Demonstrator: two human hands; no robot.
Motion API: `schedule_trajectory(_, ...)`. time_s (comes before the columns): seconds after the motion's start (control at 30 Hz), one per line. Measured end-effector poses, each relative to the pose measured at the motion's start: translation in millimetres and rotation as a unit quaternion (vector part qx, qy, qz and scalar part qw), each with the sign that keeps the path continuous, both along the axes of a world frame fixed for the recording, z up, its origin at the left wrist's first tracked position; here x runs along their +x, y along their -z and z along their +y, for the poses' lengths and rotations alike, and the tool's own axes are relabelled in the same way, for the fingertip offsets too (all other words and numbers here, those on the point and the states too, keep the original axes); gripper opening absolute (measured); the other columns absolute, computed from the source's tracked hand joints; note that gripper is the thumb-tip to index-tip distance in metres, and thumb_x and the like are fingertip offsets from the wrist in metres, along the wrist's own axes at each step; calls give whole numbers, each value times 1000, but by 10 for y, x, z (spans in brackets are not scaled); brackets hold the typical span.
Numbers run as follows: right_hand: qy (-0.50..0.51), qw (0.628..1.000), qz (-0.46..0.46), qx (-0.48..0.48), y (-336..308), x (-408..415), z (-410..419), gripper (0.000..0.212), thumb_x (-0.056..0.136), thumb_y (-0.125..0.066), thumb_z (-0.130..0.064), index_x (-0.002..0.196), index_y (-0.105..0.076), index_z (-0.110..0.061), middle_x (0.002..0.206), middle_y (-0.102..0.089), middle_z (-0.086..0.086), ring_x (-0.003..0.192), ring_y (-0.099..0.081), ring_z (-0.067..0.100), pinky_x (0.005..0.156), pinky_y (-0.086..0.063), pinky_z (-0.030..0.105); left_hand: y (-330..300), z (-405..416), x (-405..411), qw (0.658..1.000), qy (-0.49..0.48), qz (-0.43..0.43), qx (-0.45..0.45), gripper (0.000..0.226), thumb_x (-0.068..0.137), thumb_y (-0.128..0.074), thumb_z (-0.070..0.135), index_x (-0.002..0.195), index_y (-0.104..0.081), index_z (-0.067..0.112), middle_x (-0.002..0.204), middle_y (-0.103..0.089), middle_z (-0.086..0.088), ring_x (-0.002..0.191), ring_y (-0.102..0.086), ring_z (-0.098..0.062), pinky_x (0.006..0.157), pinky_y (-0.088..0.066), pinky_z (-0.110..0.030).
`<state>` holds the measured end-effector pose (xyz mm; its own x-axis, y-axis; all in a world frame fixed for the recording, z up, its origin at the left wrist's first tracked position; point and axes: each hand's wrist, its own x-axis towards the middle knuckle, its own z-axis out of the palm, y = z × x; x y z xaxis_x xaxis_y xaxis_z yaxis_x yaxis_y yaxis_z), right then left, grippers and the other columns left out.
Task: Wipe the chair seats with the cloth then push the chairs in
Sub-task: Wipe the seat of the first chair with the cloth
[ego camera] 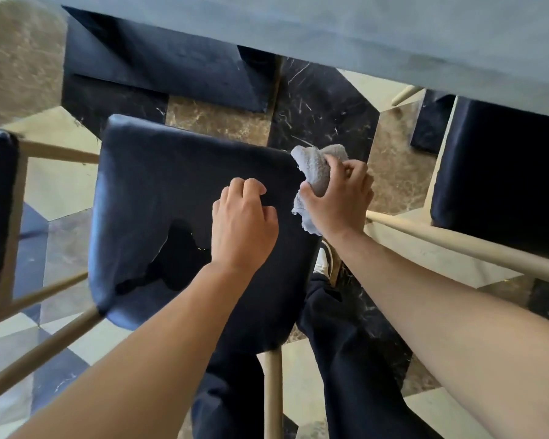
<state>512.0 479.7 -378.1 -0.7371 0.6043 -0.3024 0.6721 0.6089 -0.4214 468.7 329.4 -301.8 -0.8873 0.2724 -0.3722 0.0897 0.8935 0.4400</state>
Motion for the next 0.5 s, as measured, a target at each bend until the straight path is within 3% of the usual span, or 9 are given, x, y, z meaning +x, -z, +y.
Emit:
schedule_trajectory(0.13, 34, 992, 42, -112, 125, -72, -64, 58, 86, -64, -40, 135, -45, -18, 145, -44, 7, 136, -40, 24, 113, -35, 44, 111, -208, -133, 997, 63, 37, -25, 34, 83, -52, 13, 117, -55, 11, 113, -54, -5, 106, -49, -26, 95, -37, -40)
schedule_trajectory(0.3, 79, 995, 29, -62, 140, -223, -165, 55, 88, -57, -48, 136, -48, -21, 139, -52, 3, 129, -47, 23, 110, -39, 42, 174, -541, -335, 991, 116, 50, -45, 45, 84, -51, 13, 129, -55, 14, 130, -54, -5, 127, -42, -28, 116, -22, -48)
schedule_trajectory(0.5, 56, 998, -18, 20, 173, -453, -275, 52, 90, -46, -58, 129, -55, -24, 130, -60, 3, 122, -52, 27, 104, -42, 51, 258, -1031, -598, 990, 110, 52, -71, 48, 85, -52, 13, 132, -52, 9, 141, -47, -12, 136, -35, -30, 117, -20, -50)
